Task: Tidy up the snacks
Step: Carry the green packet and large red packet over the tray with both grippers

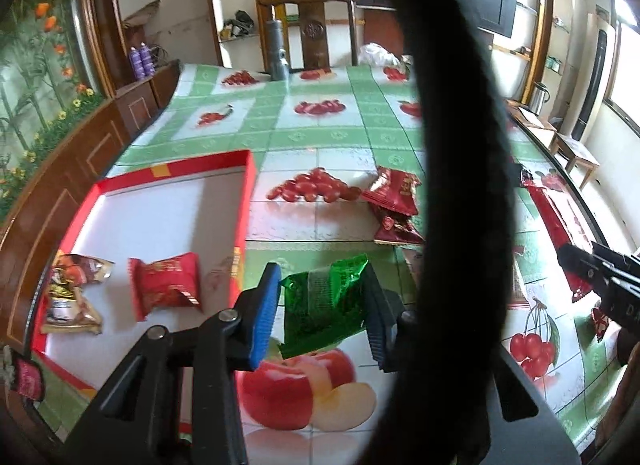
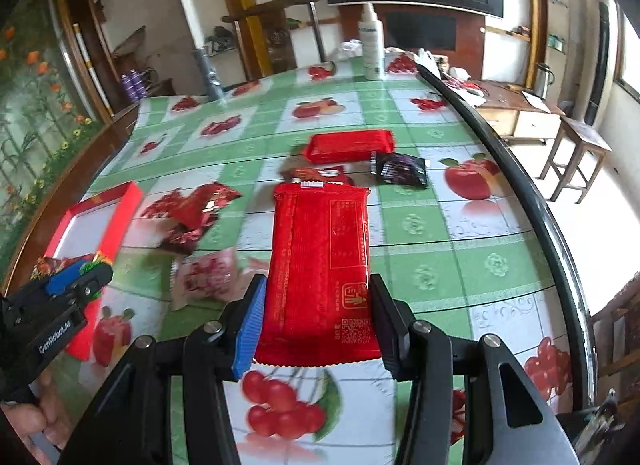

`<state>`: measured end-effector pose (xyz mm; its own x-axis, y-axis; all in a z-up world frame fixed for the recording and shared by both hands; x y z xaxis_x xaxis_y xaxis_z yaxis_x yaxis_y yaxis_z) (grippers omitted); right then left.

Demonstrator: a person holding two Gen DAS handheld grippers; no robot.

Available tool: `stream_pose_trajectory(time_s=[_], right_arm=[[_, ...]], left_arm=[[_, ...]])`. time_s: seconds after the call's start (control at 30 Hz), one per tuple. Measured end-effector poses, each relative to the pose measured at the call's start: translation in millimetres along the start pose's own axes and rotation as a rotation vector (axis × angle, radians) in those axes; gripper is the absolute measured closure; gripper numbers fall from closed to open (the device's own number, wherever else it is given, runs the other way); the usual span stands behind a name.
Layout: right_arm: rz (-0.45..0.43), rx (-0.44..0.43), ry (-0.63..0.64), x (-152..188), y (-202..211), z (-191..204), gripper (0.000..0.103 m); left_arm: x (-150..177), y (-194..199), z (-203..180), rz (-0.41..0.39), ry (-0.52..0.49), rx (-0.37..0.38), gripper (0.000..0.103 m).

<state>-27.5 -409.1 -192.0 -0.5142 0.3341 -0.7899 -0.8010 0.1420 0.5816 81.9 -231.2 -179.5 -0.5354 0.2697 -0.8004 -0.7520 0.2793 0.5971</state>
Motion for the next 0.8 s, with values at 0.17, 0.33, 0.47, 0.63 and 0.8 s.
stream_pose_trajectory(time_s=[0.17, 0.33, 0.47, 0.63, 0.8], right_arm=[[-0.011, -0.052, 0.026, 0.5, 8.9, 24.5, 0.053], [-0.029, -0.135, 0.057, 2.0, 18.5, 57.6, 0.053], [-0.026, -0.186, 0.08, 4.2, 18.9, 83.3, 0.053], [-0.014, -0.234, 0.099, 8.4, 17.1, 109.3, 0.053], [-0.003, -0.292, 0.115, 9.5, 13.3, 138.0, 0.054]], left_arm=[[-2.6, 13.6, 16.2, -0.026, 0.009, -0.035, 0.062], [-1.0, 23.5, 35.6, -0.04, 0.028, -0.062, 0.062], [0.6, 29.9, 57.3, -0.048, 0.053, -0.091, 0.062], [6.0, 35.4, 88.2, -0.048, 0.088, -0.124, 0.062], [14.9, 37.7, 118.8, -0.038, 0.121, -0.166, 0.062]])
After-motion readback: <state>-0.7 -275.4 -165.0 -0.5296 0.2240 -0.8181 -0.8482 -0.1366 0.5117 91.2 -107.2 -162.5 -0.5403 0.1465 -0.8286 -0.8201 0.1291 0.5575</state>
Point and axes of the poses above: each gripper's, at about its wrist camera, not at the fingertips, and y roughly against the way its jaws point, z to its left, x to its underside, the point moved 10 cm from there along -y, roughly the way its jaws point, and after that the axes turned 10 degrees about -z, right-handed, at the moved point
